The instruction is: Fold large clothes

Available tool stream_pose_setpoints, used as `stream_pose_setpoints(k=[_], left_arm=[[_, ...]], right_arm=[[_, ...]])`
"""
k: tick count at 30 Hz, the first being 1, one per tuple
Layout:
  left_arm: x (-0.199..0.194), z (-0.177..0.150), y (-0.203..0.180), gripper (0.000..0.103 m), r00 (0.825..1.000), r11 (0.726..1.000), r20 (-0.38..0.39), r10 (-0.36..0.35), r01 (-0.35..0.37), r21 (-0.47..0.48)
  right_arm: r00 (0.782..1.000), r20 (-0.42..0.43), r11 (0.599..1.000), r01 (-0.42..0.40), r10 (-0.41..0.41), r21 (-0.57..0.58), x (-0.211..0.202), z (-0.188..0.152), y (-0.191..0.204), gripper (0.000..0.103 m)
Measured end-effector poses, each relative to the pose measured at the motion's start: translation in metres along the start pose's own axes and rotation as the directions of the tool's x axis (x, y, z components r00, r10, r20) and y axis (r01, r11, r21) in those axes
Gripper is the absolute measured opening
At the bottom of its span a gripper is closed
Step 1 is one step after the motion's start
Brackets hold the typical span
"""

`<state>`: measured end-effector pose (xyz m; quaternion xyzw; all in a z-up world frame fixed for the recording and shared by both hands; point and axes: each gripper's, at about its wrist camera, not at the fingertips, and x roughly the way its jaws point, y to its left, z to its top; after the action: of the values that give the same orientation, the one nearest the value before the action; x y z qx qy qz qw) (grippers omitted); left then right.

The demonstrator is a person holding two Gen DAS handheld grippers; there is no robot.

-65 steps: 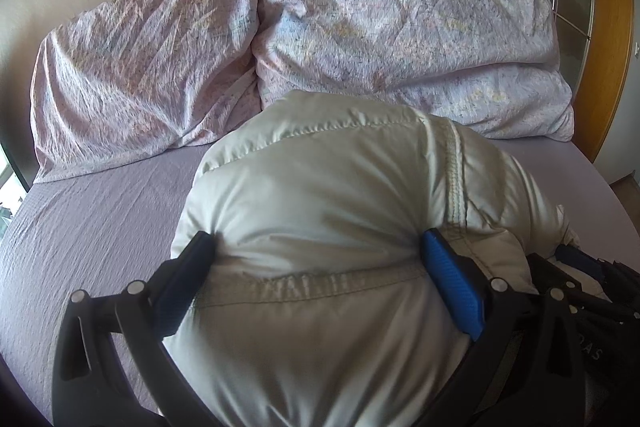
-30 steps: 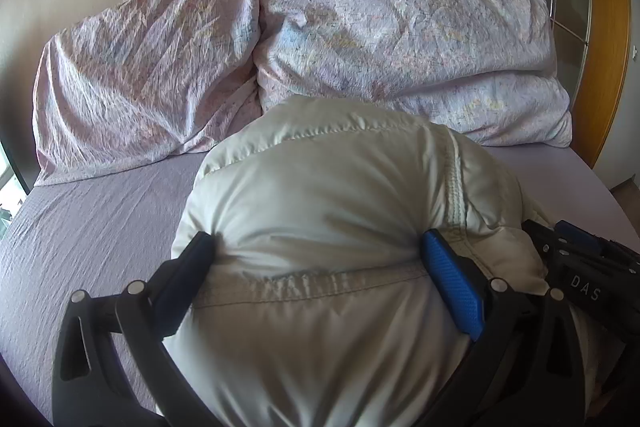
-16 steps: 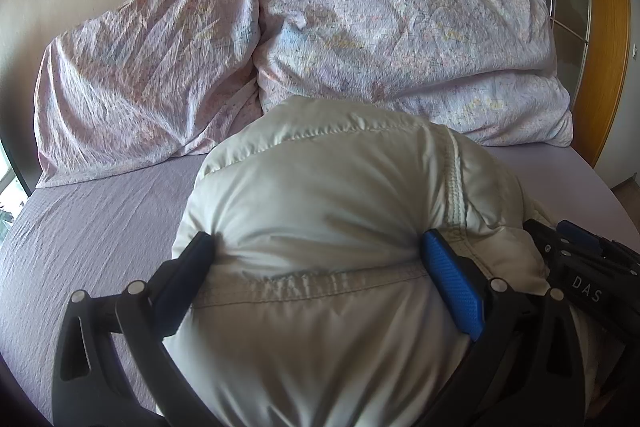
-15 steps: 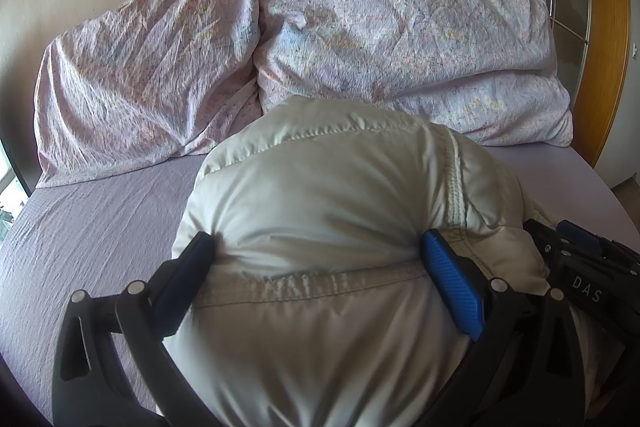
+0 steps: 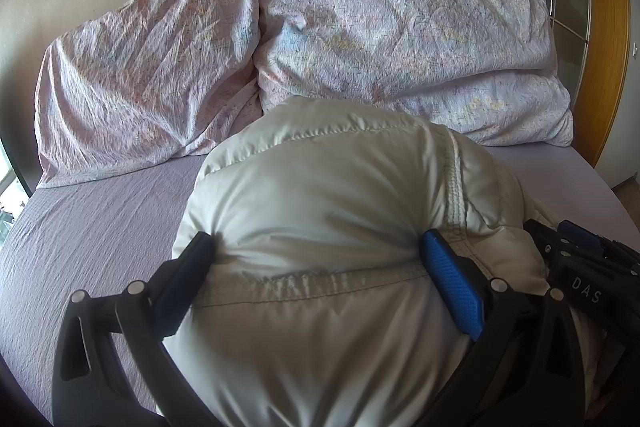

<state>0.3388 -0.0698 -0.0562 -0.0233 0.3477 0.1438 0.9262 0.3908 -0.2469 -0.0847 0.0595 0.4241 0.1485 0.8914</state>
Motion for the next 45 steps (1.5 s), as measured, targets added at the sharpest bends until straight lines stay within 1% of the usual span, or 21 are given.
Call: stream_pose_setpoints(k=[4, 17, 31, 35, 38, 39, 45], left_arm=[[0.000, 0.000, 0.000, 0.101, 1.000, 1.000, 0.000, 0.000, 0.000, 0.000], [0.000, 0.000, 0.000, 0.101, 1.000, 1.000, 0.000, 0.003, -0.003, 0.002], [0.001, 0.000, 0.000, 0.101, 1.000, 1.000, -0.005, 0.007, -0.007, 0.008], [0.002, 0.001, 0.002, 0.101, 1.000, 1.000, -0.015, 0.008, -0.008, 0.013], [0.002, 0.003, 0.003, 0.101, 1.000, 1.000, -0.030, 0.005, -0.004, 0.021], [0.002, 0.003, 0.003, 0.101, 0.999, 1.000, -0.036, 0.003, -0.002, 0.023], [-0.001, 0.008, 0.005, 0.101, 0.997, 0.999, -0.075, -0.012, 0.014, 0.038]], right_arm=[[1.000, 0.003, 1.000, 0.015, -0.015, -0.010, 0.000, 0.000, 0.001, 0.061], [1.000, 0.004, 1.000, 0.024, -0.024, -0.018, 0.000, 0.000, 0.001, 0.061], [0.999, -0.025, 1.000, 0.022, -0.022, -0.022, 0.005, 0.002, 0.002, 0.062], [0.998, -0.050, 0.999, 0.021, -0.023, -0.024, 0.007, 0.004, 0.003, 0.062], [0.996, -0.083, 0.999, 0.021, -0.023, -0.024, 0.009, 0.007, 0.003, 0.062], [0.995, -0.093, 0.999, 0.039, -0.041, -0.025, 0.009, 0.007, 0.003, 0.062], [0.986, -0.160, 0.999, 0.034, -0.036, -0.012, 0.010, 0.011, 0.002, 0.062]])
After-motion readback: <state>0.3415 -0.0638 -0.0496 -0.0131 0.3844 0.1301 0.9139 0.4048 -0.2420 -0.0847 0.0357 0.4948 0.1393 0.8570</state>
